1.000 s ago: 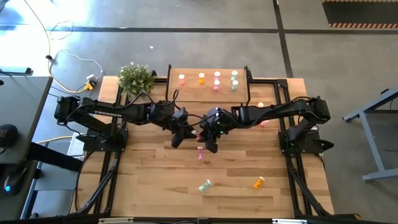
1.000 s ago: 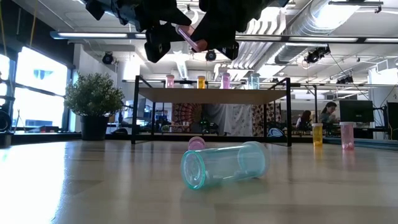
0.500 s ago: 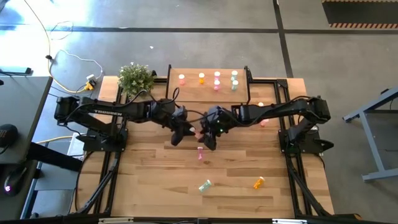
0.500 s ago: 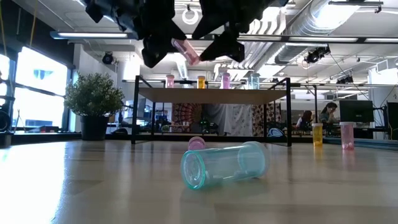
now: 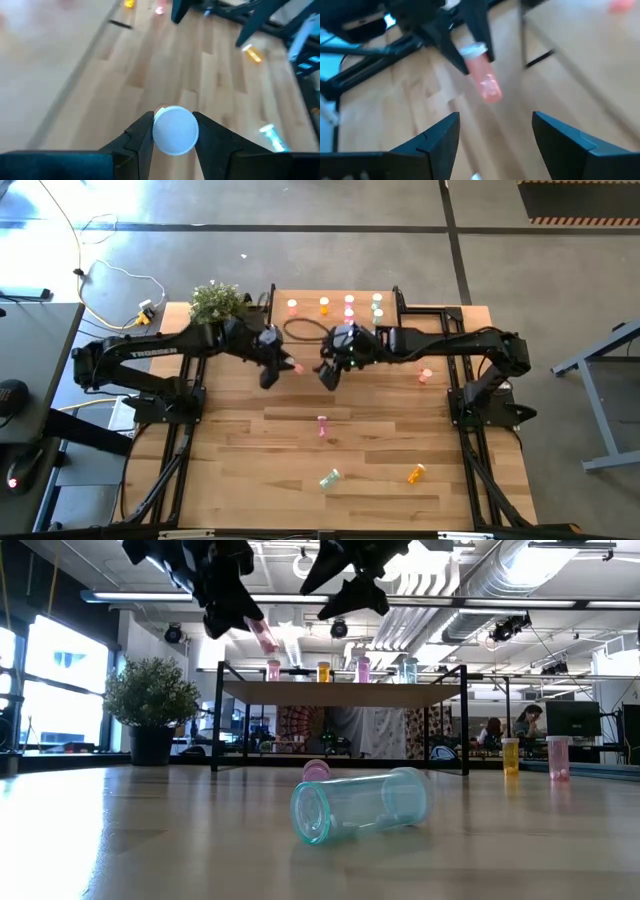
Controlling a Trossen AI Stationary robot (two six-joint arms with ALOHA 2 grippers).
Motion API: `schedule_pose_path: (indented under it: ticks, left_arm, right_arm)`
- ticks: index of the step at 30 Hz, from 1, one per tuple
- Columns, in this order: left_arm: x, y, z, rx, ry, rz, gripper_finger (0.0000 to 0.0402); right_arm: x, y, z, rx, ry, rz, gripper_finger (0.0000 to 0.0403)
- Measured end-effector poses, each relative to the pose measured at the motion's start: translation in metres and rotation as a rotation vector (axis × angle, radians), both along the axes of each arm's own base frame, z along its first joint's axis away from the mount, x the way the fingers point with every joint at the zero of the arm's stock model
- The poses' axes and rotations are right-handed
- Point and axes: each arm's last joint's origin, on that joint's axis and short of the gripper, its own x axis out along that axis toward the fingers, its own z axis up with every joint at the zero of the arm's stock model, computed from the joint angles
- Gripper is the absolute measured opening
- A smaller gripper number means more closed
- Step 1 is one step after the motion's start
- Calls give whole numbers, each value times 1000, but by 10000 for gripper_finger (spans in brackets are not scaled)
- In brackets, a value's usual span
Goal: Pick and place medicine bottles onto shelf by color
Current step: Put the bottom pink pill bottle on the shelf aligned with the other pink pill bottle
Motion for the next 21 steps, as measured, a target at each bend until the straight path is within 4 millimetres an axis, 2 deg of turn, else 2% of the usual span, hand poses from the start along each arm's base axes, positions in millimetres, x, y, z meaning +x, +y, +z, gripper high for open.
schedule_pose_path:
  ticks: [7,12,18,21]
  left_arm:
    - [-19,27,51,180,80,61,115]
    - [-25,45,78,288,104,130,115]
    - [-18,63,87,245,158,168,115]
    - [-10,69,85,209,195,169,115]
  right_arm:
    - [-7,-27,28,-72,12,-108,240]
    - [-15,-48,50,-155,28,-185,240]
    - [-37,-73,78,-153,86,-257,240]
    - [-49,-85,91,-147,109,-299,240]
